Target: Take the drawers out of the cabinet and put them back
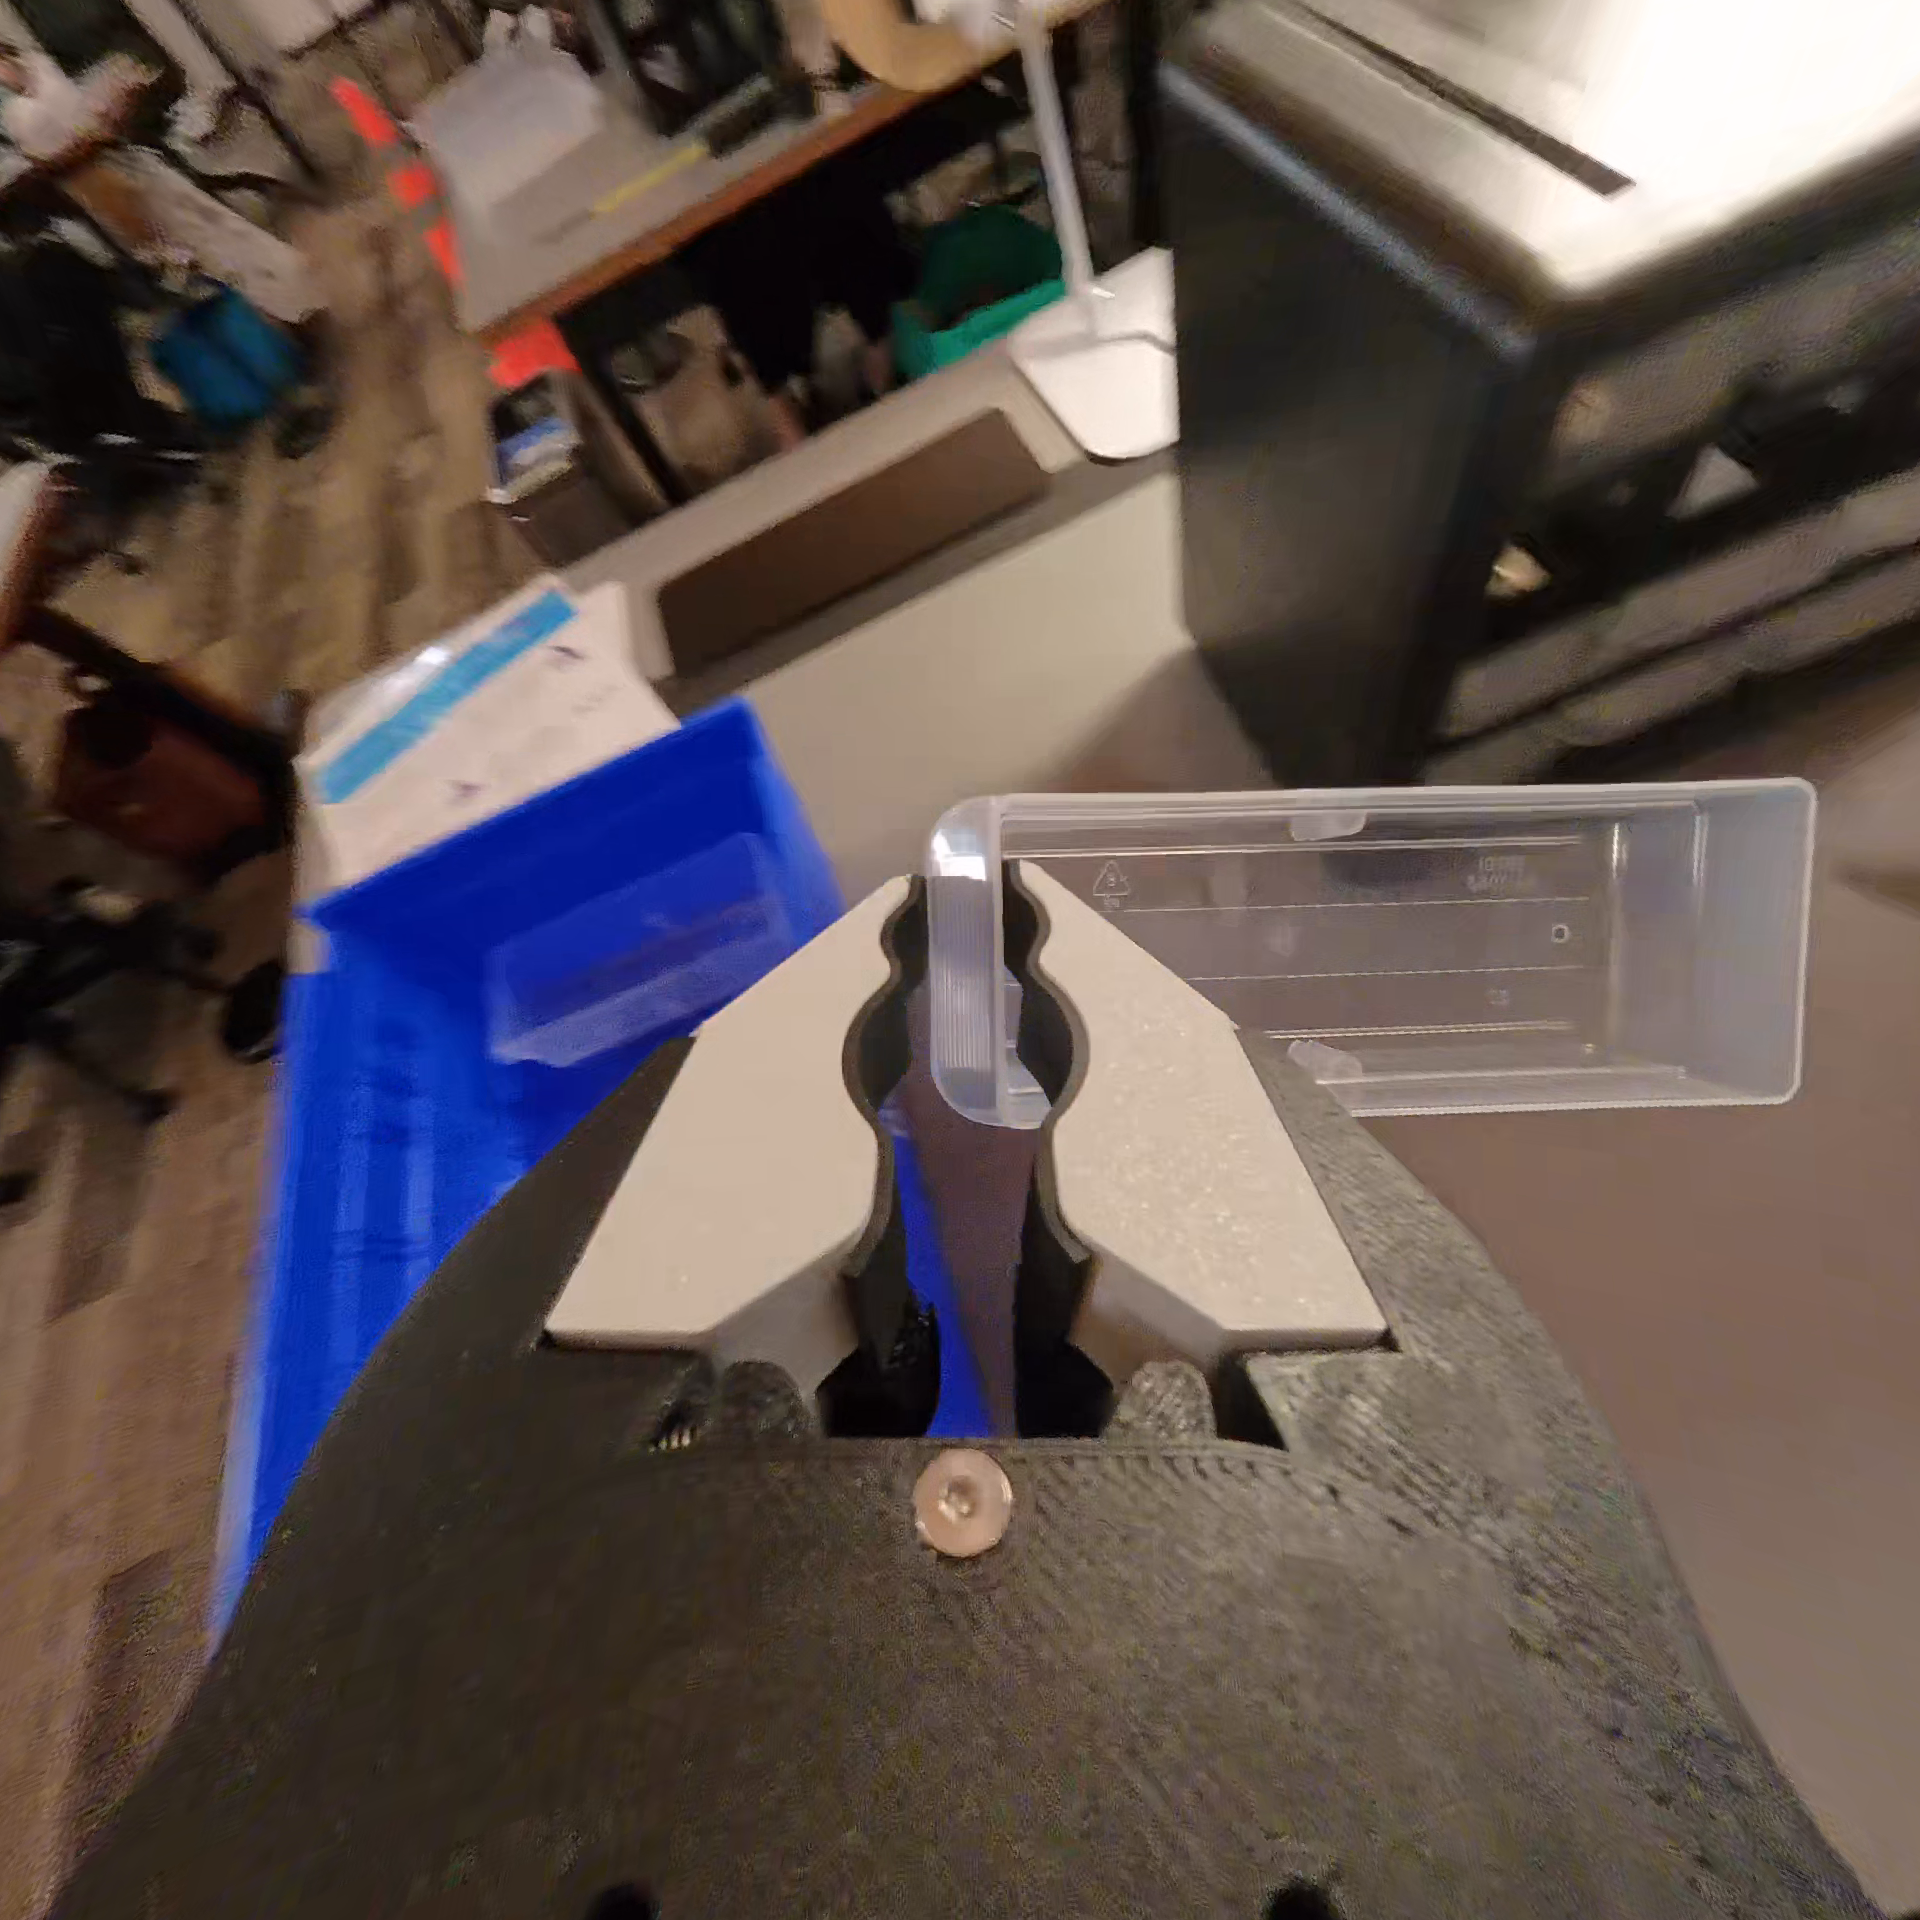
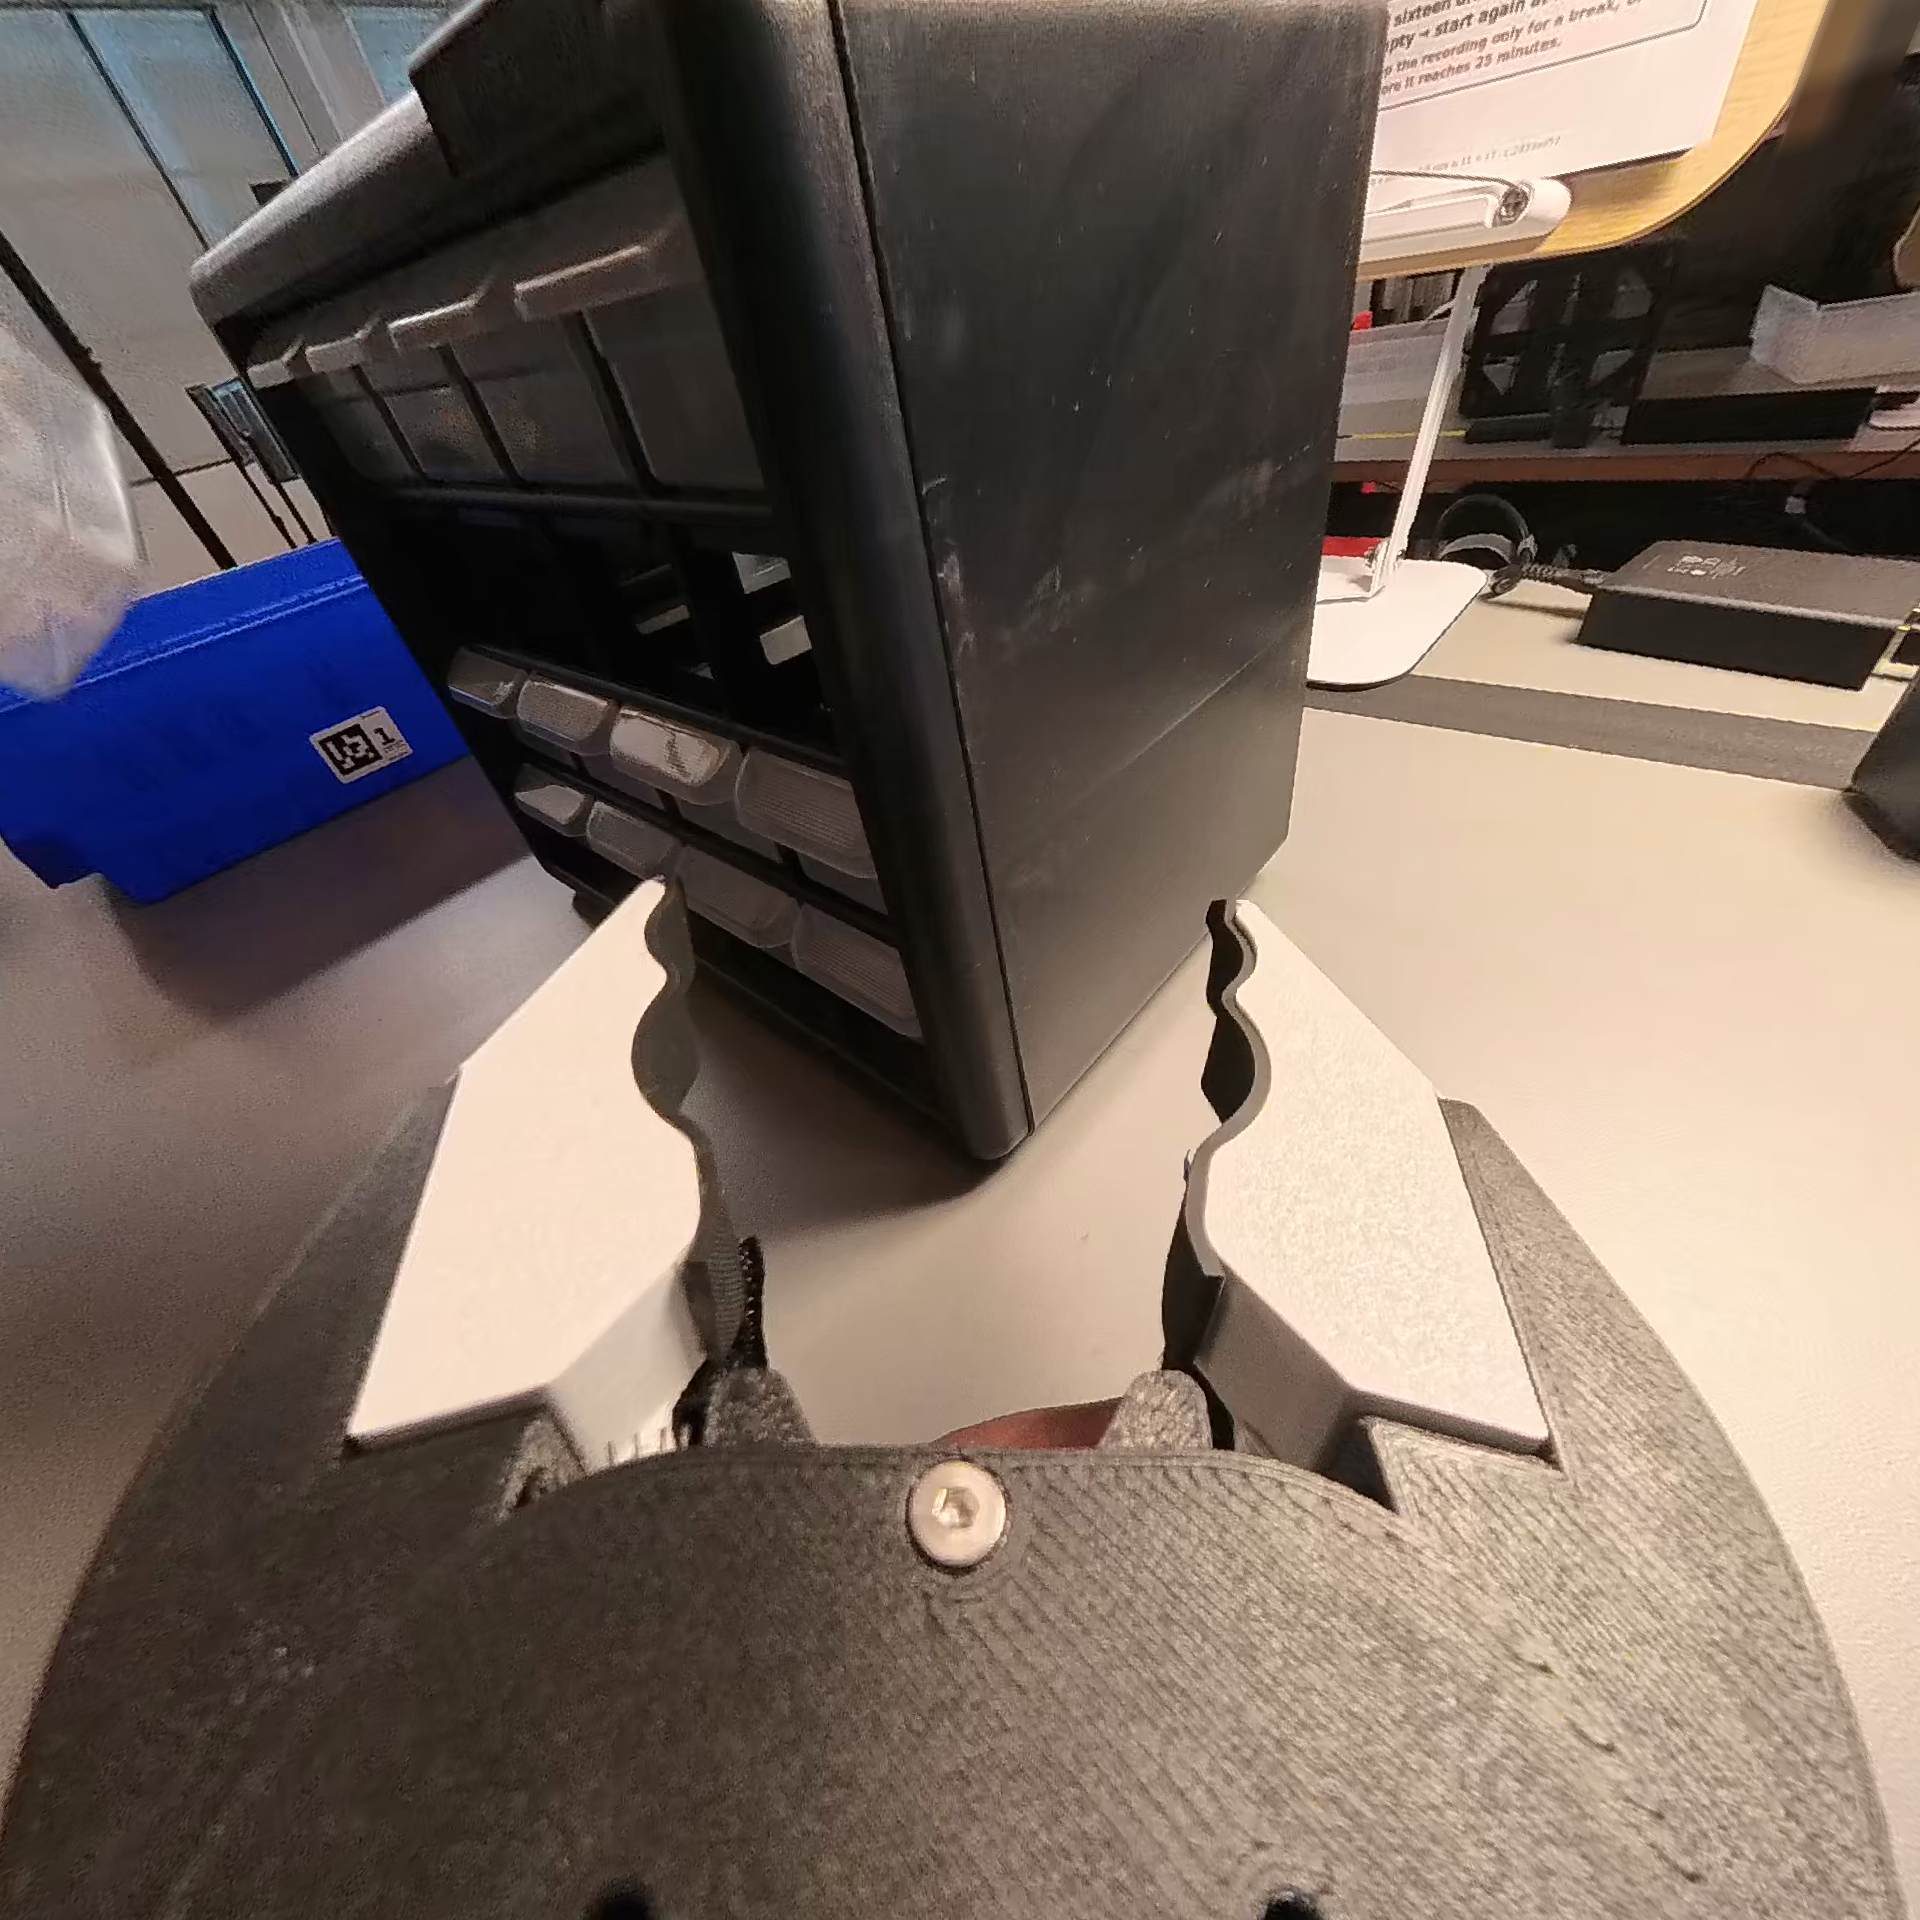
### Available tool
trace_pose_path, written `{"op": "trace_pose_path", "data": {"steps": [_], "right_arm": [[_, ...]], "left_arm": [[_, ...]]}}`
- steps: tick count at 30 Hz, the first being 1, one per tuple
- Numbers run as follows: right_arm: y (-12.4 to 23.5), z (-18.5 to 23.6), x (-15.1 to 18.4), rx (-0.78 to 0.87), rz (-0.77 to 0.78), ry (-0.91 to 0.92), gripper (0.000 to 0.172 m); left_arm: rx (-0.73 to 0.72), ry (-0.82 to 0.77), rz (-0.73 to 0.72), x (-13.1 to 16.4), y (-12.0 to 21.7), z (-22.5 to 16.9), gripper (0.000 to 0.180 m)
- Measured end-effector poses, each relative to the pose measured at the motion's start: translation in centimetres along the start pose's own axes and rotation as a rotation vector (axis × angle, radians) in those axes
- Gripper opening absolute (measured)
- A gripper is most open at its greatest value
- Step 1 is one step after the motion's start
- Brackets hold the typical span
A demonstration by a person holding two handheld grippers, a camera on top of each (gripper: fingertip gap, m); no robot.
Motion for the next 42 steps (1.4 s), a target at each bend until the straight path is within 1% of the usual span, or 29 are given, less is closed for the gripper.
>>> {"op": "trace_pose_path", "data": {"steps": [3, 7, 11, 15, 17, 19, 20, 23, 26, 29, 31, 34, 36, 38, 39, 41, 42], "right_arm": [[0.0, 0.0, 0.0, 0.002, 0.000, 0.001, 0.102], [-0.1, 0.0, 0.3, 0.003, 0.011, 0.013, 0.101], [-0.1, 0.0, 0.4, 0.003, 0.016, 0.015, 0.101], [-0.1, 0.0, 0.4, 0.000, 0.015, 0.010, 0.101], [-0.1, 0.0, 0.4, -0.003, 0.016, 0.010, 0.101], [-0.1, 0.1, 0.4, -0.006, 0.017, 0.010, 0.101], [-0.1, 0.1, 0.4, -0.007, 0.018, 0.011, 0.101], [-0.1, 0.2, 0.4, -0.012, 0.017, 0.009, 0.100], [-0.1, 0.3, 0.3, -0.019, 0.016, 0.009, 0.100], [-0.1, 0.5, 0.4, -0.024, 0.018, 0.012, 0.099], [-0.2, 0.4, 0.5, -0.021, 0.021, 0.014, 0.099], [-0.2, 0.4, 0.5, -0.020, 0.023, 0.008, 0.099], [-0.2, 0.3, 0.5, -0.021, 0.022, 0.004, 0.099], [-0.2, 0.3, 0.5, -0.023, 0.023, 0.004, 0.098], [-0.2, 0.4, 0.5, -0.026, 0.023, 0.005, 0.098], [-0.2, 0.5, 0.5, -0.032, 0.023, 0.006, 0.097], [-0.2, 0.6, 0.5, -0.034, 0.023, 0.007, 0.097]], "left_arm": [[0.110, 0.044, 0.024, 2.6, -1.6, -5.0, 0.013], [0.187, 0.123, 0.086, 6.4, -4.1, -9.5, 0.013], [0.209, 0.203, 0.140, 9.3, -5.8, -12.1, 0.013], [0.227, 0.275, 0.168, 10.8, -6.1, -13.3, 0.015], [0.252, 0.311, 0.173, 11.1, -5.9, -13.5, 0.016], [0.290, 0.342, 0.165, 11.0, -5.4, -13.4, 0.031], [0.305, 0.339, 0.158, 10.8, -5.1, -13.2, 0.035], [0.308, 0.272, 0.134, 10.5, -4.0, -11.8, 0.042], [0.349, 0.241, 0.173, 11.5, -3.6, -11.5, 0.044], [0.487, 0.297, 0.176, 12.2, -3.2, -13.6, 0.044], [0.553, 0.311, 0.180, 12.3, -2.7, -15.3, 0.045], [0.677, 0.367, 0.171, 11.3, -1.3, -17.7, 0.045], [0.745, 0.384, 0.140, 10.2, -0.1, -18.5, 0.045], [0.762, 0.340, 0.097, 9.1, 0.7, -18.2, 0.045], [0.749, 0.288, 0.074, 8.7, 0.9, -17.6, 0.046], [0.716, 0.121, 0.023, 8.4, 0.8, -16.3, 0.048], [0.707, 0.007, -0.012, 8.3, 0.6, -15.7, 0.048]]}}
Point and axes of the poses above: each gripper's, where its closed fingertips meet, y back along the fingers, x out of its underside, z = x × y across the jaws, the point moved 5 cm from there along y, back along the fingers, and after that the axes turned 10 degrees about -z, right-handed, at the moved point
